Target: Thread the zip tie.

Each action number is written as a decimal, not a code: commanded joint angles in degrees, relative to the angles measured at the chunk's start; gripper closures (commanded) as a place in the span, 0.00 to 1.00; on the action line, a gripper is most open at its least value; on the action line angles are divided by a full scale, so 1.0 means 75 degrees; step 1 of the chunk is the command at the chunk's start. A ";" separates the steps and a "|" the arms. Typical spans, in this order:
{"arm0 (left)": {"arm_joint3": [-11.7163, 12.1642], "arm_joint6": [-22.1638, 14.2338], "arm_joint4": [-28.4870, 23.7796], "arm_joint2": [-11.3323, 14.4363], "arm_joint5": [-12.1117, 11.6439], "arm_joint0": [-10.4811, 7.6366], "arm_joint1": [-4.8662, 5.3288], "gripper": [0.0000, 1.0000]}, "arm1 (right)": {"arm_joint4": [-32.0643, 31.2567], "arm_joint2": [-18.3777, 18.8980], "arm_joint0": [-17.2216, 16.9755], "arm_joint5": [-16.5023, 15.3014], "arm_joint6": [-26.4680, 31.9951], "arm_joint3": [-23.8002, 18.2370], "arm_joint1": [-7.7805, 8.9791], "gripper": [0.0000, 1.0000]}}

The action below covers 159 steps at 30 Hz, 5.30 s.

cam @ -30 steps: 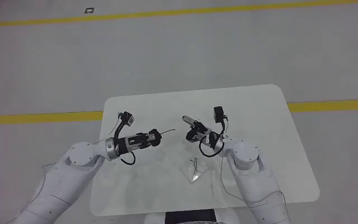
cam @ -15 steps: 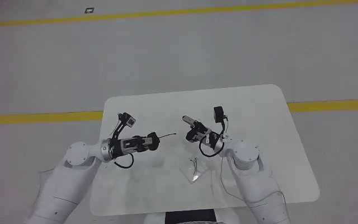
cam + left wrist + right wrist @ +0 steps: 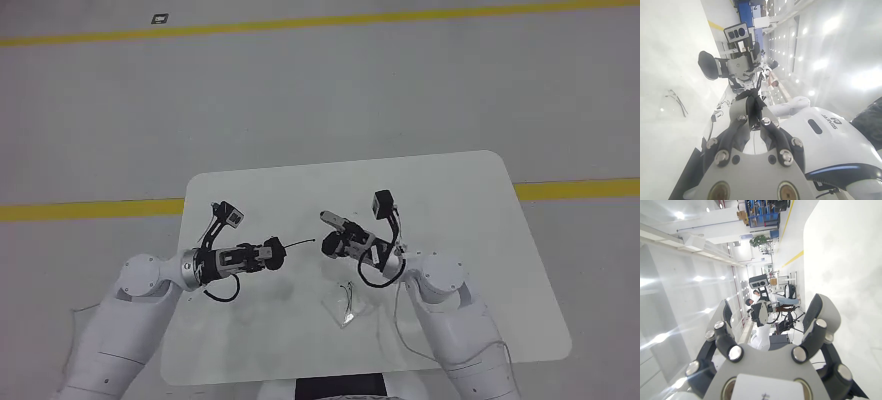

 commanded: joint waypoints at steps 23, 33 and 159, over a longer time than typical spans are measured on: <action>0.0000 0.0000 0.0000 0.0000 0.0000 0.0000 0.0000 1.00 | 0.1498 -0.0137 0.0268 -0.0746 0.0894 0.0551 0.0124 0.00; 0.0000 0.0000 0.0000 0.0000 0.0000 0.0000 0.0000 1.00 | 0.1895 -0.0160 0.0313 -0.0920 0.0852 0.0743 0.0200 0.00; -0.0180 -0.0554 -0.0729 0.0252 0.0000 -0.0119 -0.0121 0.00 | 0.3546 -0.1560 0.0664 -0.2063 0.0666 0.1073 0.1007 1.00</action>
